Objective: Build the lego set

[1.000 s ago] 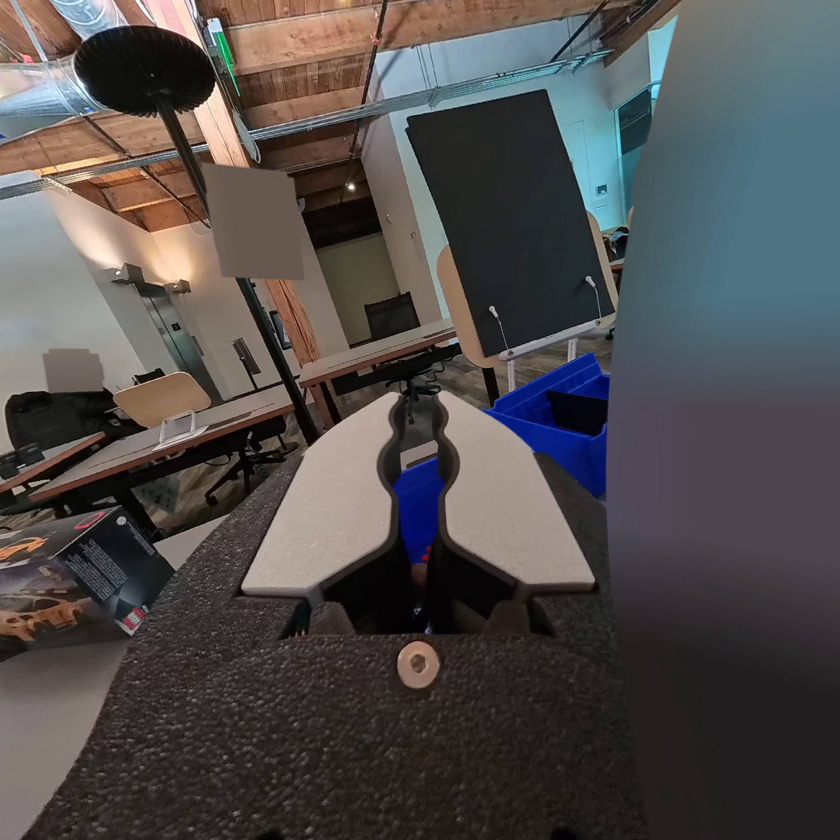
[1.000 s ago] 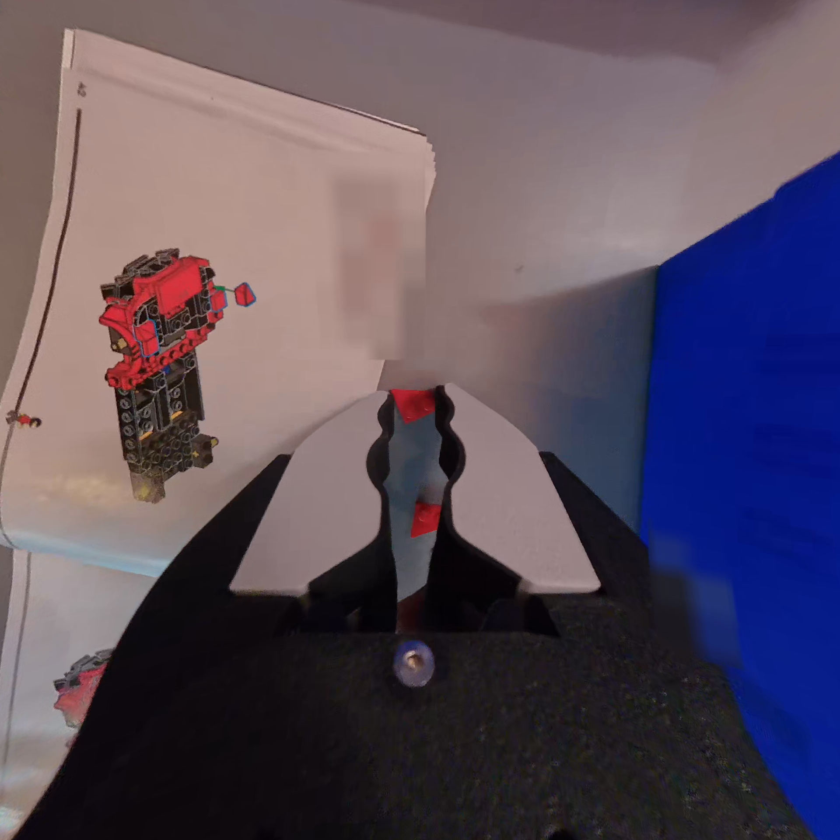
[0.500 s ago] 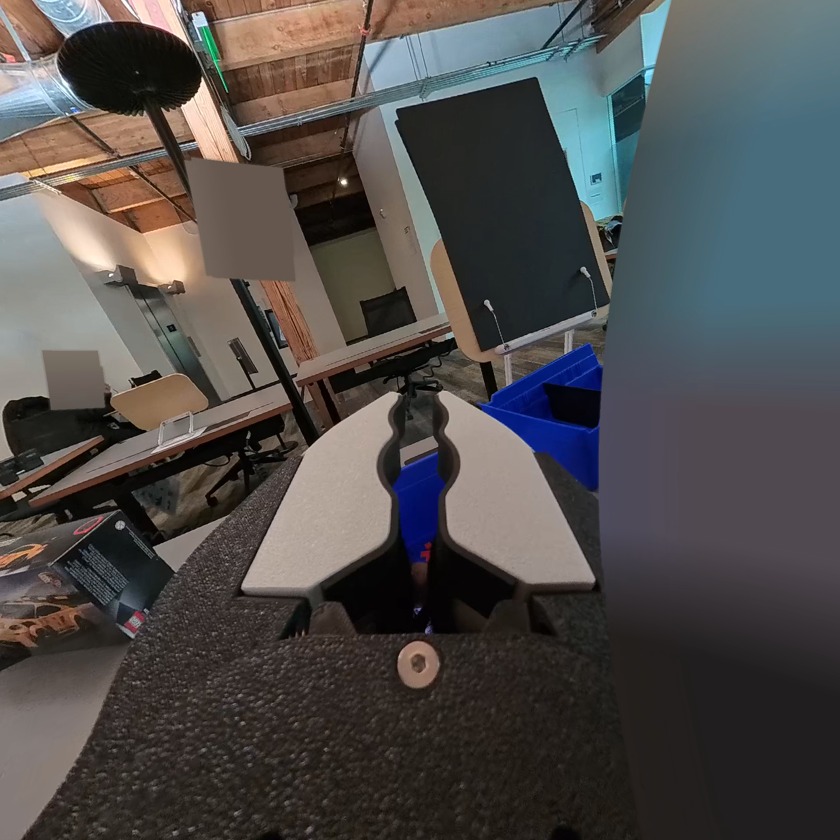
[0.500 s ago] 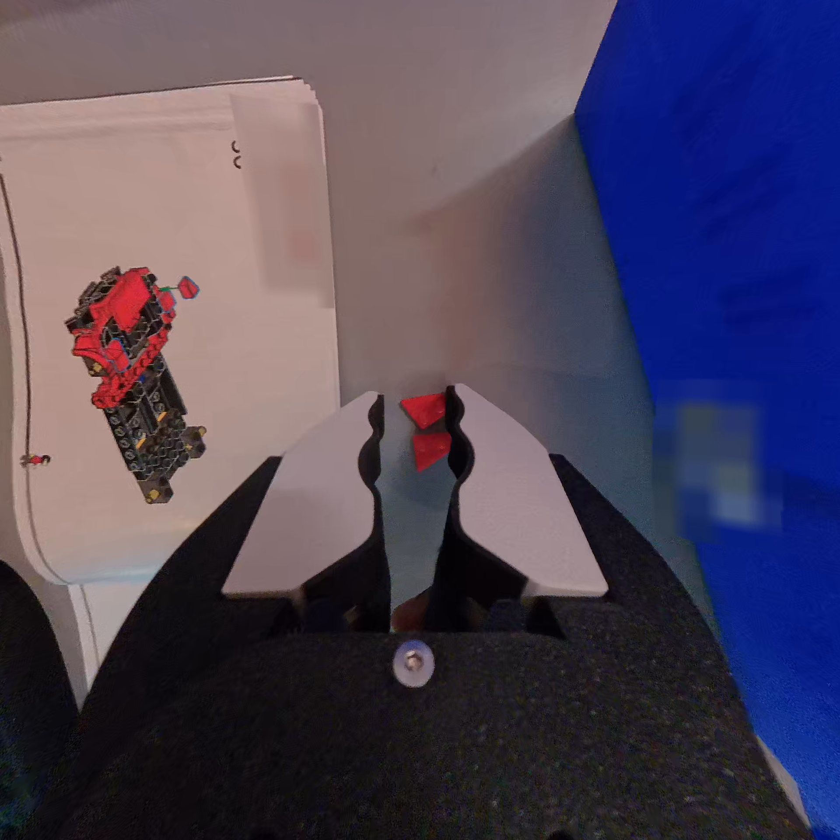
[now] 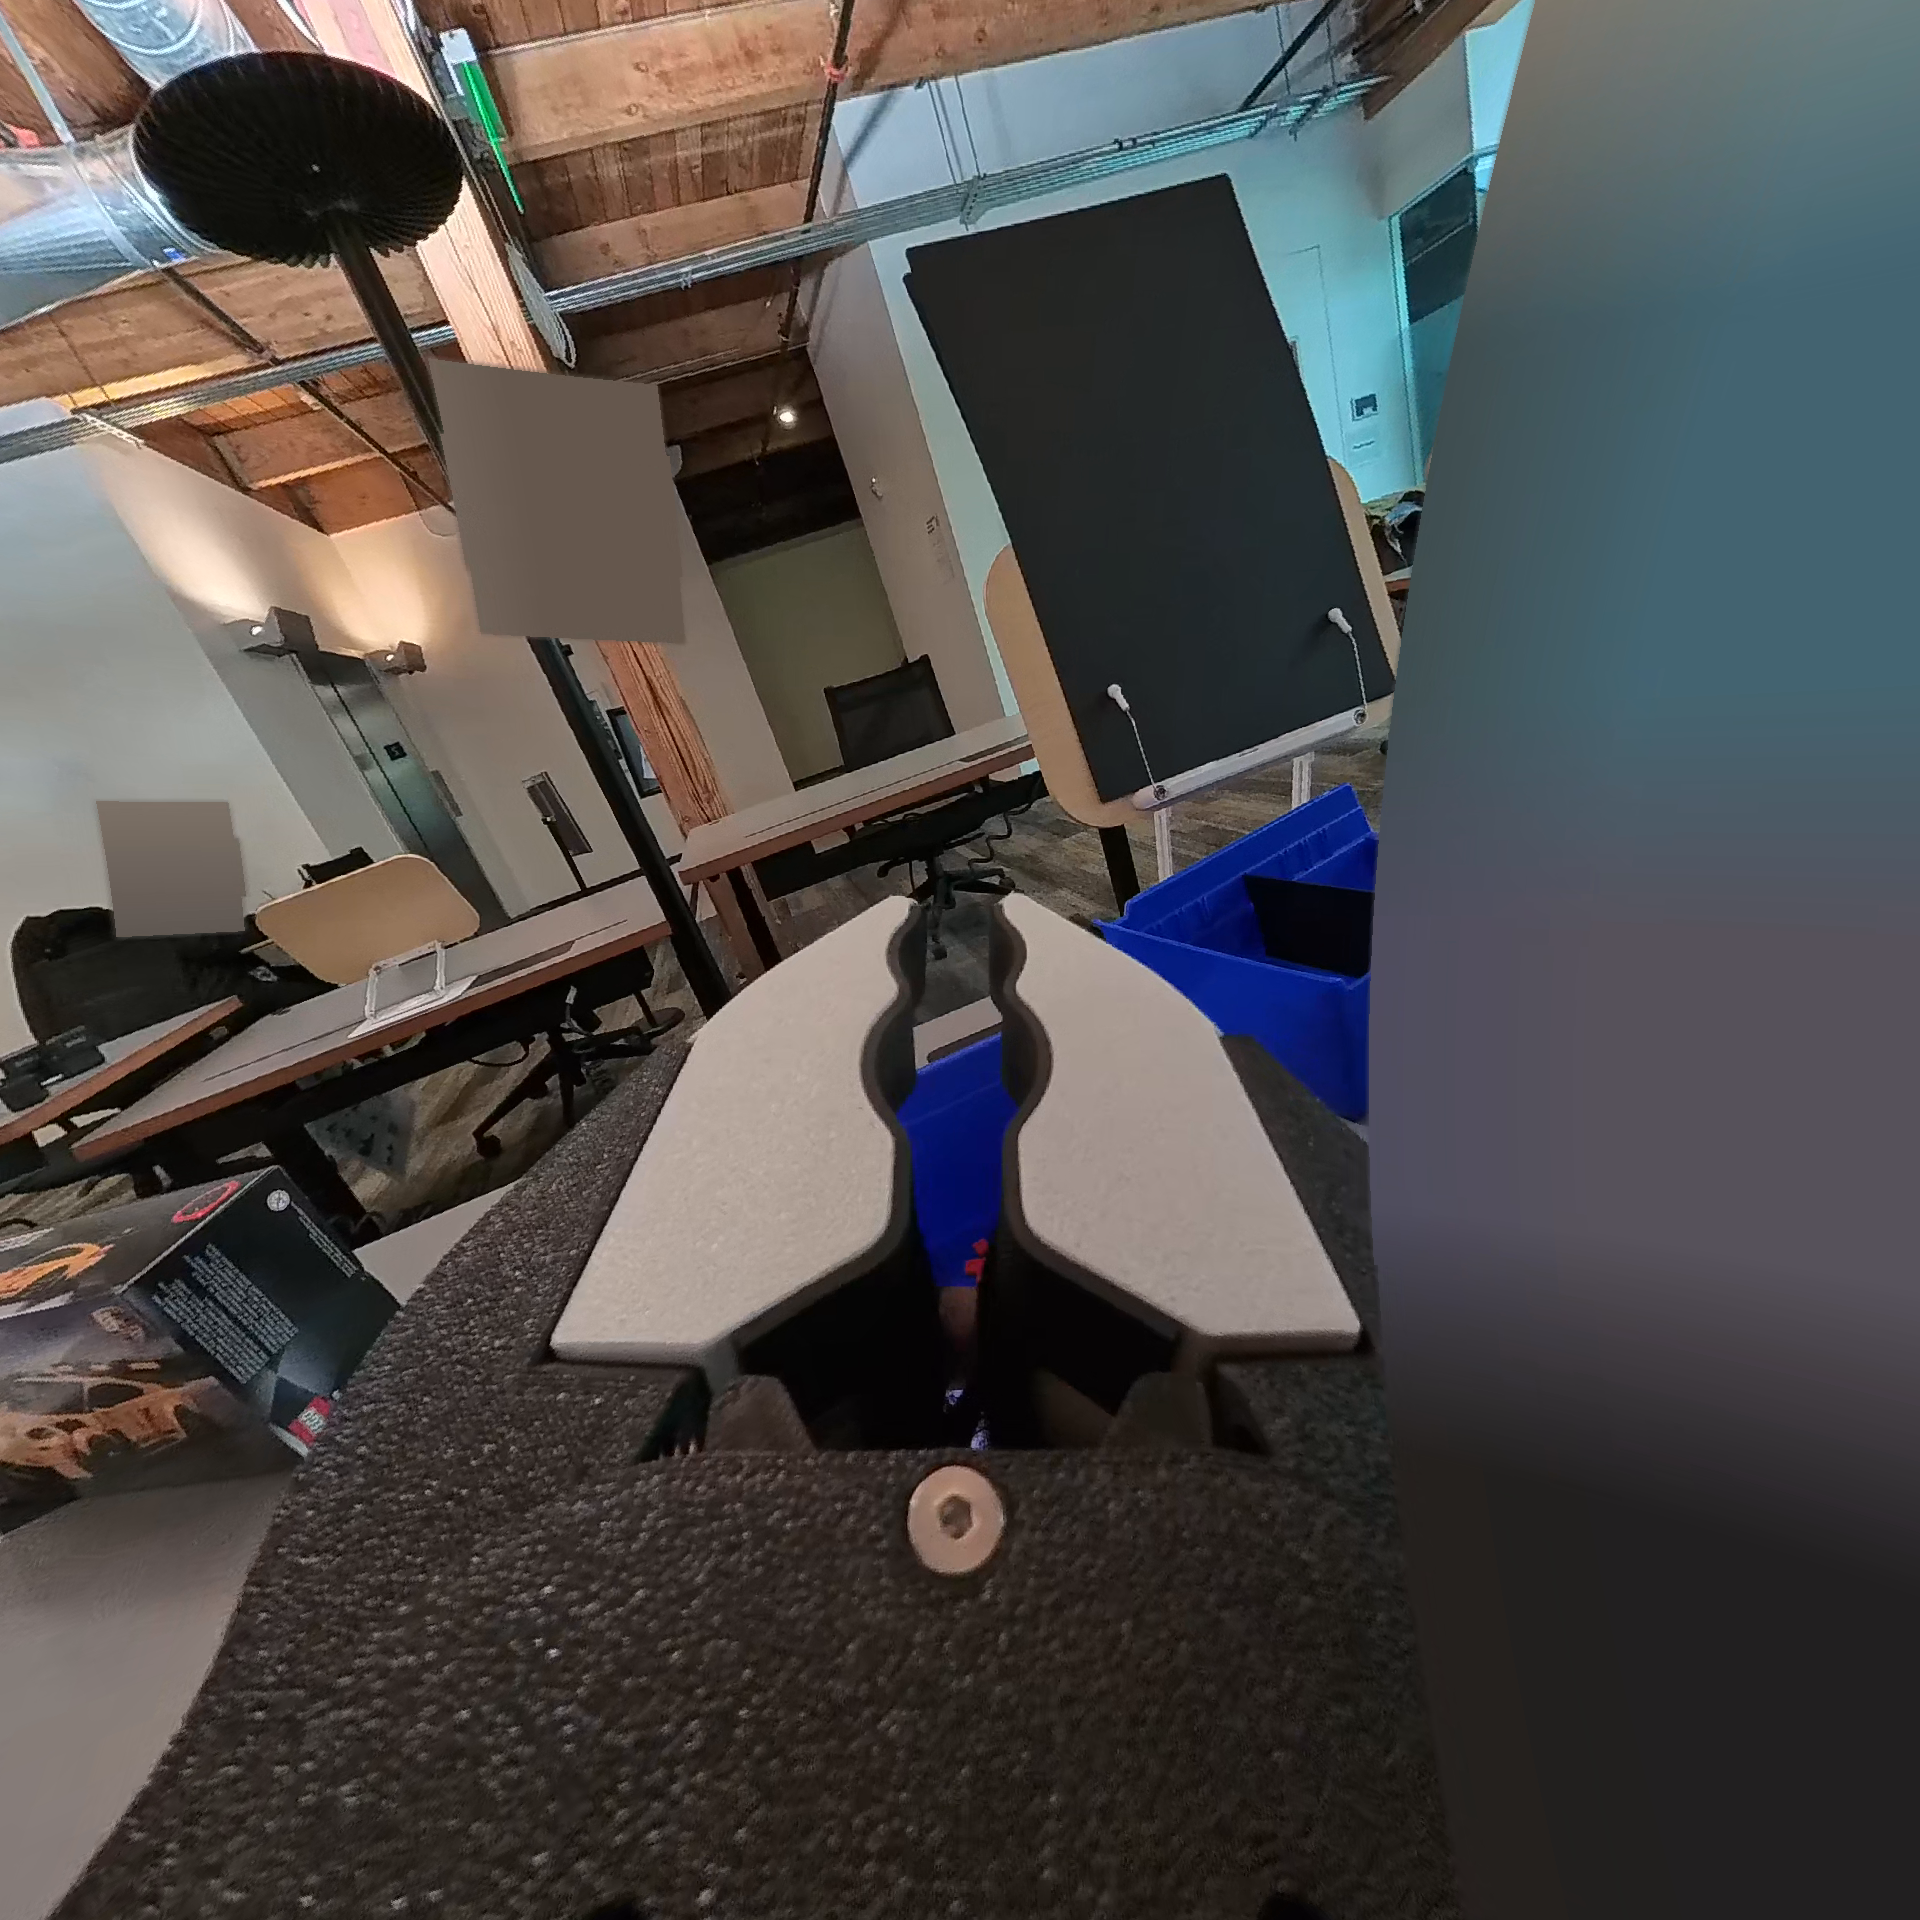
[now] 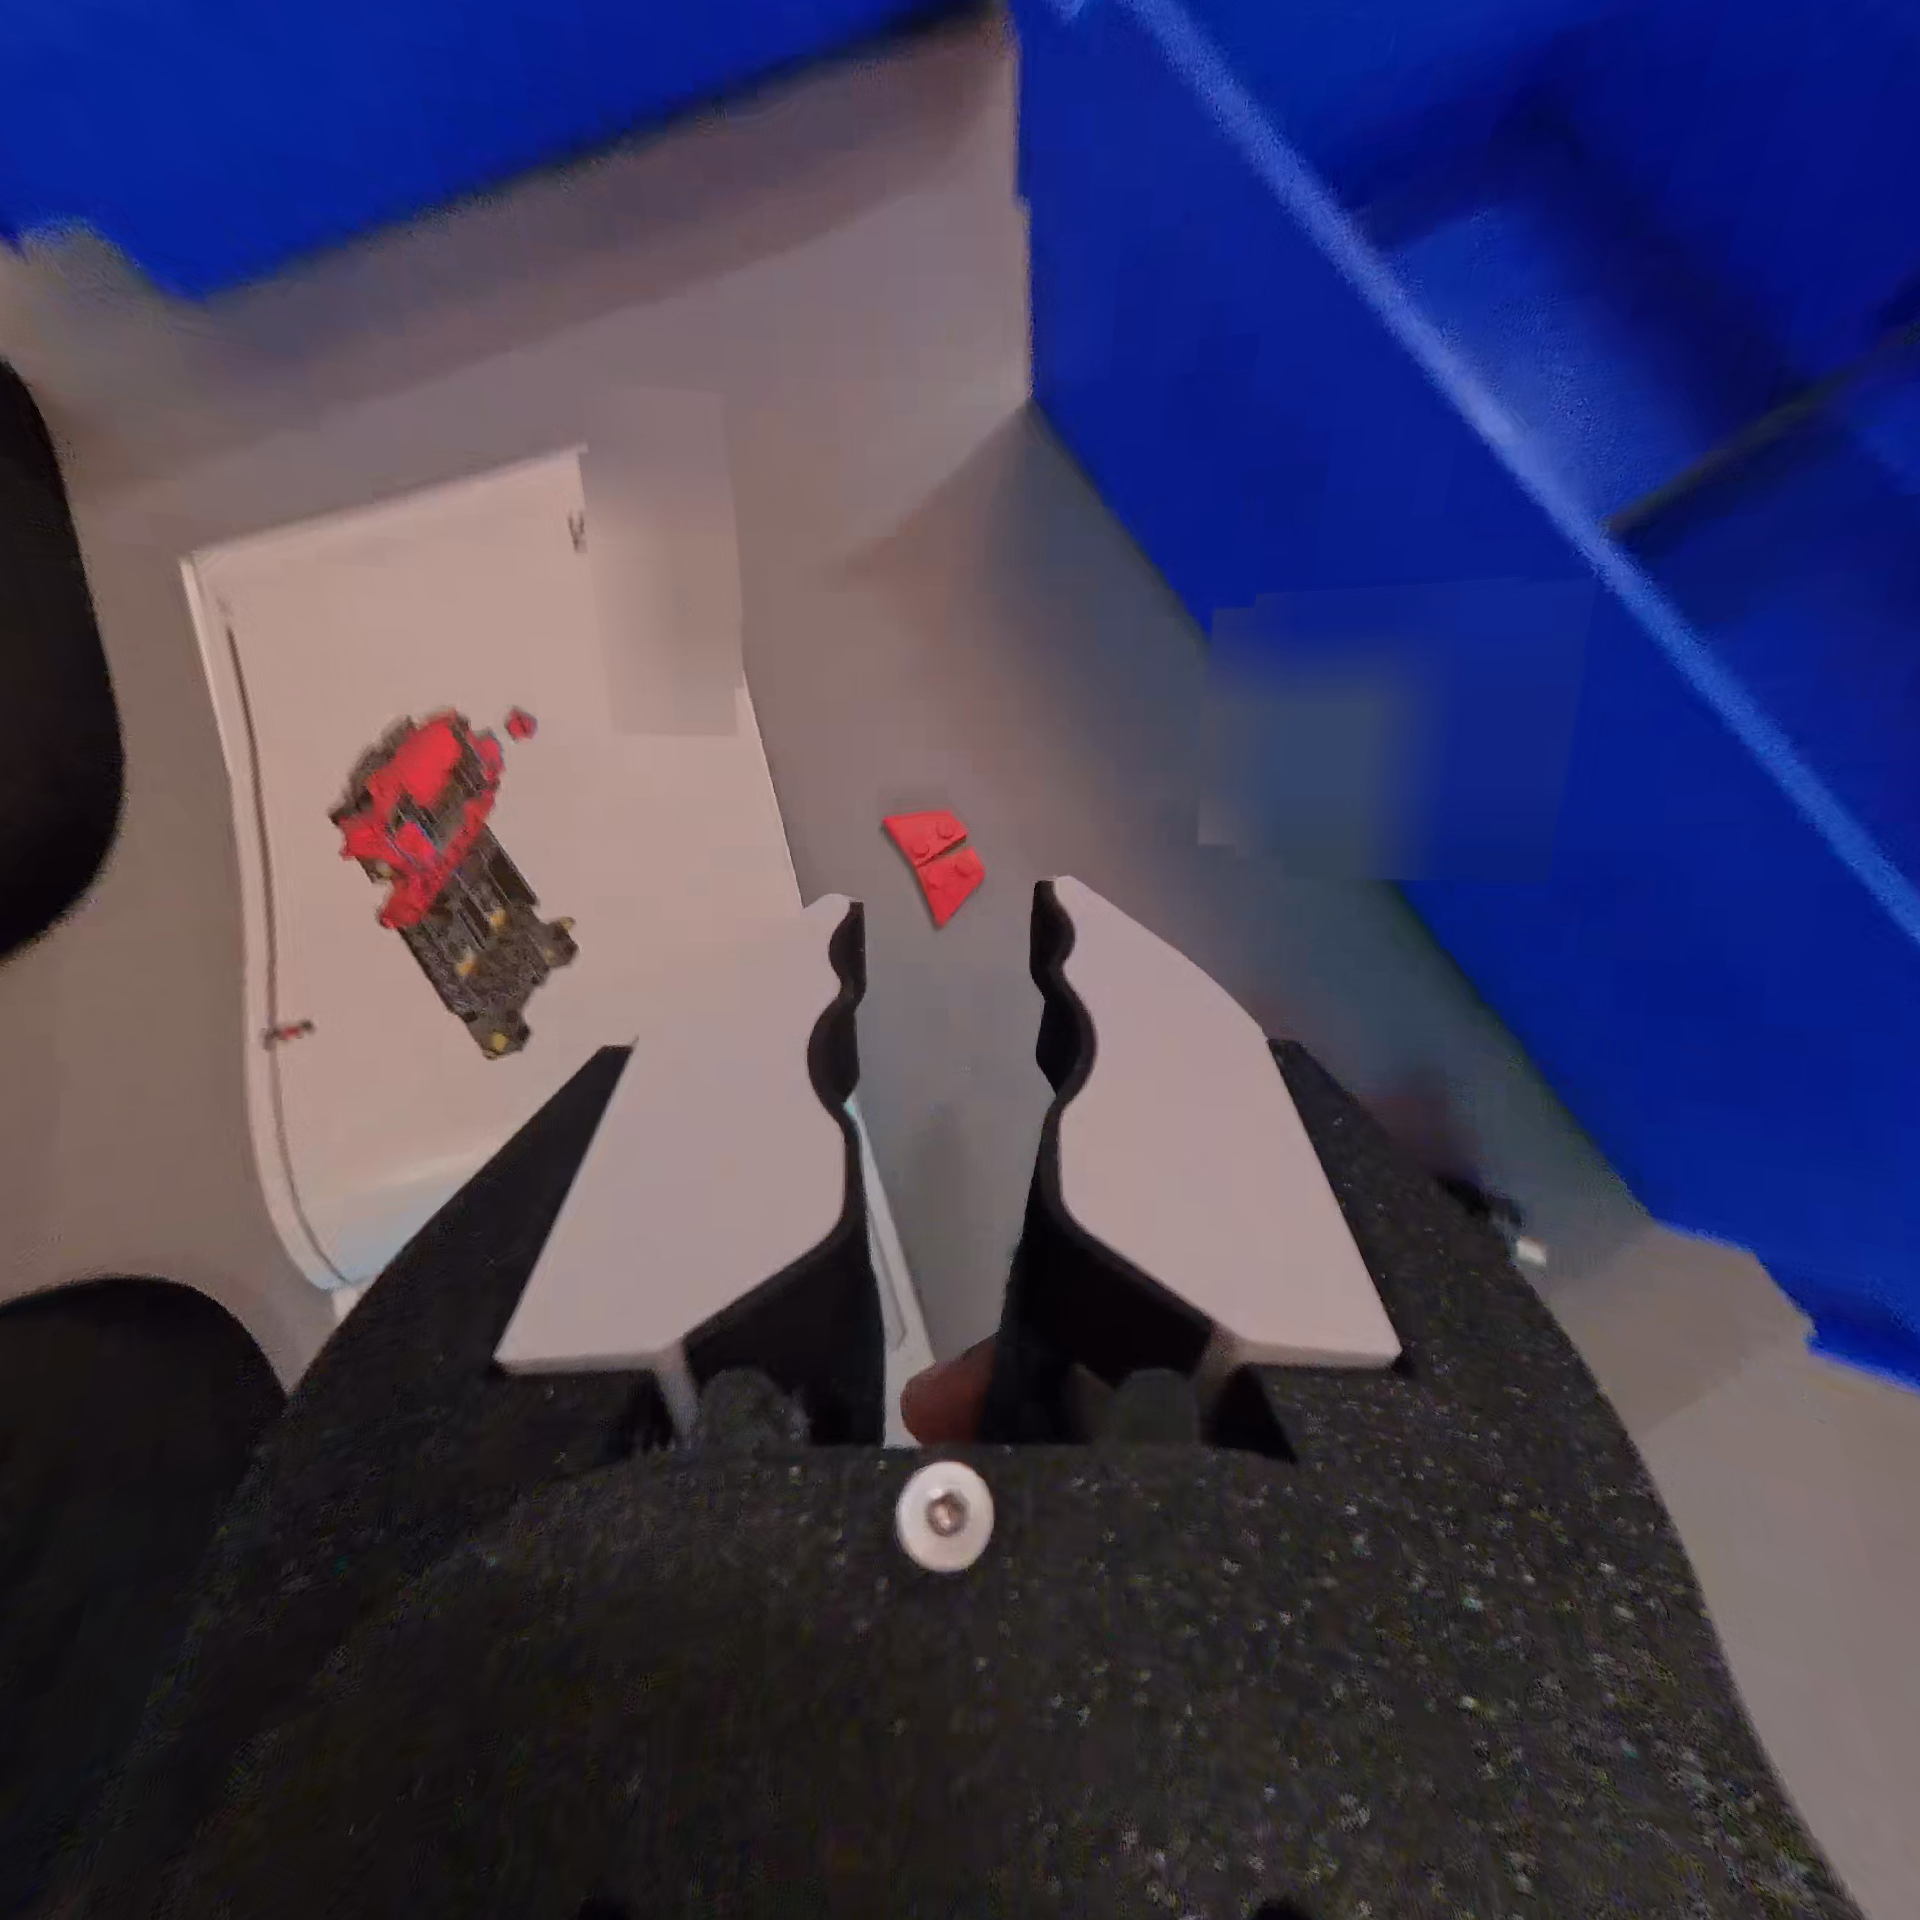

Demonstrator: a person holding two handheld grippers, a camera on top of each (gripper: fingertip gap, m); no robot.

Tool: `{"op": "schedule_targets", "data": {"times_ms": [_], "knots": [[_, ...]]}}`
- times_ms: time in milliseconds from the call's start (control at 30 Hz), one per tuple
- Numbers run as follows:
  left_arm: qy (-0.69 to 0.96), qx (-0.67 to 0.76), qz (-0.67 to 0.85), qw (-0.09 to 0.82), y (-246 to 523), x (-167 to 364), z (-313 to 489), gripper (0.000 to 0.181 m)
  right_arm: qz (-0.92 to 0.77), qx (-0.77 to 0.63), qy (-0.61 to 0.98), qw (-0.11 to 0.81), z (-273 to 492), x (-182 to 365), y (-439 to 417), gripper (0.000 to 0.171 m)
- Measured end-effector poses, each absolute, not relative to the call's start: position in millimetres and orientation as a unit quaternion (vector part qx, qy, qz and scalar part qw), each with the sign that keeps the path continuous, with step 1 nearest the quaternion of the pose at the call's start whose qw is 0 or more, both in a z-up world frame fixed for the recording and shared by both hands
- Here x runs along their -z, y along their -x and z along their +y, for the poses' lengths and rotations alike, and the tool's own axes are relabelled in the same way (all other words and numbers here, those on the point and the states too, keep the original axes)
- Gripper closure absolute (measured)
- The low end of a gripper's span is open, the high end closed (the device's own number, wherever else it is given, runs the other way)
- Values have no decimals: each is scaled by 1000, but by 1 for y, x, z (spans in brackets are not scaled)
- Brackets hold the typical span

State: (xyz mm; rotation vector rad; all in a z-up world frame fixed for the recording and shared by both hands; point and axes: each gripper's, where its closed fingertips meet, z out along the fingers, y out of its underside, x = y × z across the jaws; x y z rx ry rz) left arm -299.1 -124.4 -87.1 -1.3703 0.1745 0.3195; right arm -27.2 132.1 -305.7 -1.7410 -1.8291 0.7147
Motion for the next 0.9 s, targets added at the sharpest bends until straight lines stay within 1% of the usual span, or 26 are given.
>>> {"op": "schedule_targets", "data": {"times_ms": [67,200,300,367,400,467,500,533,600,667,767,800,900], "knots": [[630,-144,80,759,298,87,-123,171,-616,-300,658,313,133,284,15,139],[636,-135,82,755,294,88,-118,172,-497,-386,658,414,124,248,-22,127],[644,-128,78,750,289,89,-114,172,-441,-335,693,461,136,258,-67,109],[649,-111,73,749,285,89,-113,173,-397,-317,718,475,144,268,-95,109],[648,-100,72,751,283,88,-113,173,-372,-328,723,481,146,270,-105,112],[643,-83,68,758,279,85,-114,173,-320,-362,722,495,150,272,-118,131],[641,-79,63,761,279,83,-115,173,-305,-377,715,504,150,273,-122,154],[642,-80,57,761,280,83,-116,174,-298,-389,700,519,149,273,-125,171],[645,-91,44,757,285,83,-117,175,-282,-402,674,552,150,272,-129,171],[647,-101,30,755,289,82,-118,177,-287,-402,682,539,149,274,-132,171],[640,-92,26,762,290,80,-117,179,-285,-352,702,550,157,285,-140,151],[639,-87,25,764,289,80,-116,179,-286,-362,702,543,155,285,-137,144],[646,-76,38,759,286,85,-110,179,-291,-380,702,528,150,286,-132,132]]}}
